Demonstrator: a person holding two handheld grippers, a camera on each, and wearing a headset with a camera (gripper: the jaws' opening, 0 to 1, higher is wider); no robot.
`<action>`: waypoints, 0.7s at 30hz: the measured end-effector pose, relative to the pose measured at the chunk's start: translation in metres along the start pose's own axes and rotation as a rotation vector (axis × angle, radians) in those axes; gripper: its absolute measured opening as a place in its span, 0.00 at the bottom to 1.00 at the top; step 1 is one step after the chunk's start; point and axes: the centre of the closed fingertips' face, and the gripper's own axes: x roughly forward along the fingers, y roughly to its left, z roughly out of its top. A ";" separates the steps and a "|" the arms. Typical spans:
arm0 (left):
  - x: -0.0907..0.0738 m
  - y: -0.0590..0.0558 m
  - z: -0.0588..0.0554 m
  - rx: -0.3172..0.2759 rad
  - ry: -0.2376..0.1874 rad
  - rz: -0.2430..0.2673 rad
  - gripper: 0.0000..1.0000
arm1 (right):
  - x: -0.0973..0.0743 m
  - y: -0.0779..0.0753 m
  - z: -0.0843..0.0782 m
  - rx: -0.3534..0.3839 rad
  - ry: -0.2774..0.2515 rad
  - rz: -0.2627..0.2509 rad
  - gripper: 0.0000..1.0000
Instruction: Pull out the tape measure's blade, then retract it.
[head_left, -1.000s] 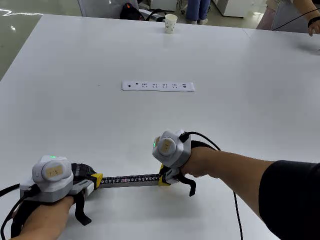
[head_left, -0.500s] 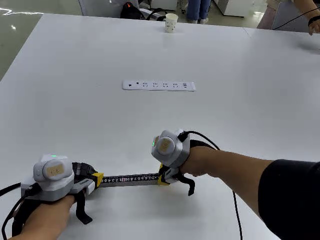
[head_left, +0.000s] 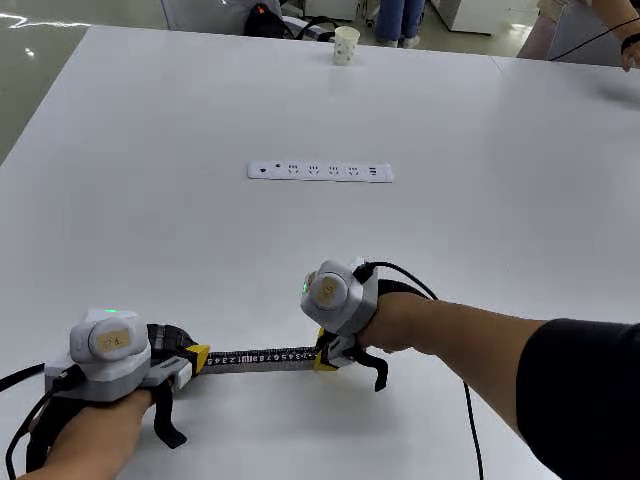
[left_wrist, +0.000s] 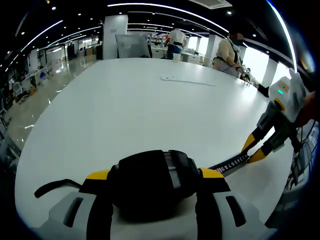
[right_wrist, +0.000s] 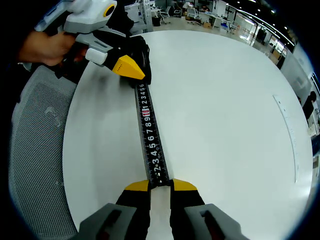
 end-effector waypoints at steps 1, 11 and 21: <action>0.000 0.000 0.000 0.000 0.000 0.000 0.63 | 0.000 0.000 0.000 0.000 -0.001 0.000 0.10; -0.001 -0.001 0.000 0.000 0.001 -0.001 0.63 | 0.002 0.000 0.003 -0.001 -0.005 -0.001 0.10; 0.000 0.000 0.000 -0.001 0.004 -0.002 0.63 | 0.003 0.000 0.007 0.000 -0.011 -0.002 0.10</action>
